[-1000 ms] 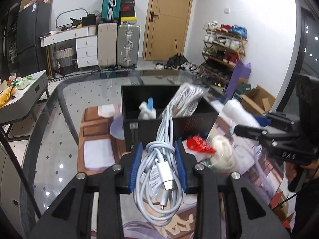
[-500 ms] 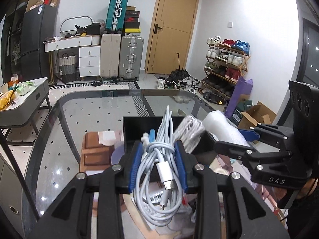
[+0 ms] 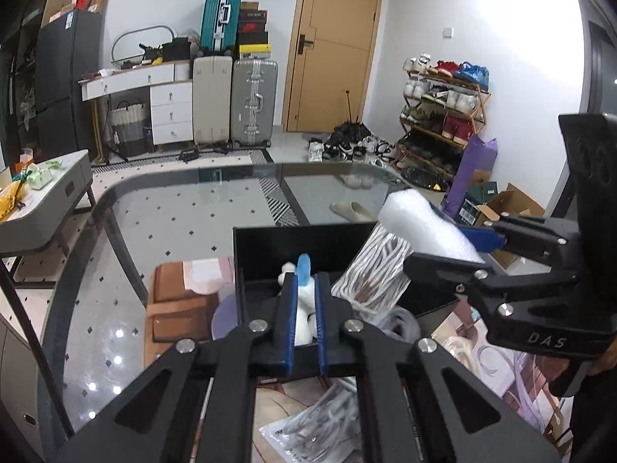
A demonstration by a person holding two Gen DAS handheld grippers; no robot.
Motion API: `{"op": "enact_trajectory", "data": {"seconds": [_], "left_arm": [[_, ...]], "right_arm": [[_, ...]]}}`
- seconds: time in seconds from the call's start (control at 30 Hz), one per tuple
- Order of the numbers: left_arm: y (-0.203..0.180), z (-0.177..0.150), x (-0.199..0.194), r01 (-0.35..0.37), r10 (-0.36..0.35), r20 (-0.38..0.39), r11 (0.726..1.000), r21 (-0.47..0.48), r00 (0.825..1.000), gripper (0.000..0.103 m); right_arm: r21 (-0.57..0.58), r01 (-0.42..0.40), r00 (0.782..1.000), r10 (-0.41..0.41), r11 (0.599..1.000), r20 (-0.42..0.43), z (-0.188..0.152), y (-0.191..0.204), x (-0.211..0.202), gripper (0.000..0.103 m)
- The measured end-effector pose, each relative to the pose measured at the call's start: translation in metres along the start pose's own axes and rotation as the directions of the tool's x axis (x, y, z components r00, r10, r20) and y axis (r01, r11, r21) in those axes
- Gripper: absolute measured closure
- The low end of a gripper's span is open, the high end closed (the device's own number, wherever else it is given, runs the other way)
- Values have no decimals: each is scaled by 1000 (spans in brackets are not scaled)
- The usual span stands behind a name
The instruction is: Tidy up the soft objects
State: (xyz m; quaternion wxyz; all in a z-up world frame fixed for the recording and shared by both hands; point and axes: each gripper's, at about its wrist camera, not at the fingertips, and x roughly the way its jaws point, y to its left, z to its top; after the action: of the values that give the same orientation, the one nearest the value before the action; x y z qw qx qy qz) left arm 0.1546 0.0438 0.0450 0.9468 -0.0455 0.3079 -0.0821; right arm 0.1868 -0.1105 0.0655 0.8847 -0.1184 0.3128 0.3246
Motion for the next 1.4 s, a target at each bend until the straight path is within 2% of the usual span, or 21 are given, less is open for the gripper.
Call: {"op": "enact_trajectory", "data": {"seconds": [0.17, 0.23, 0.27, 0.33, 0.4, 0.6, 0.9, 1.4], "left_arm": [[-5, -8, -1, 5, -4, -17, 1000, 24, 1000, 97], [-6, -13, -5, 26, -25, -24, 999, 28, 999, 90], [-7, -16, -7, 32, -31, -33, 999, 38, 999, 85], [-12, -23, -11, 49, -46, -46, 996, 68, 998, 52], [-17, -29, -14, 54, -49, -58, 994, 98, 997, 51], [-24, -47, -1, 68, -42, -163, 986, 155, 986, 51], [-25, -50, 5, 113, -84, -197, 983, 144, 977, 48], [-20, -59, 6, 129, -85, -251, 978, 164, 964, 46]], "right_arm": [[-6, 1, 1000, -1, 1000, -5, -2, -1, 4, 63], [-4, 1, 1000, -1, 1000, 5, -3, -2, 1, 63], [-3, 1, 1000, -1, 1000, 7, -4, -2, 0, 63], [0, 1, 1000, -1, 1000, 11, -5, -2, -4, 63], [-4, 1, 1000, -1, 1000, 11, -7, -2, -6, 63], [-4, 1, 1000, -1, 1000, 10, -11, -2, -7, 63], [-6, 0, 1000, 0, 1000, 5, -11, -1, -6, 63], [-11, -4, 1000, 4, 1000, 5, -11, 1, -5, 63]]}}
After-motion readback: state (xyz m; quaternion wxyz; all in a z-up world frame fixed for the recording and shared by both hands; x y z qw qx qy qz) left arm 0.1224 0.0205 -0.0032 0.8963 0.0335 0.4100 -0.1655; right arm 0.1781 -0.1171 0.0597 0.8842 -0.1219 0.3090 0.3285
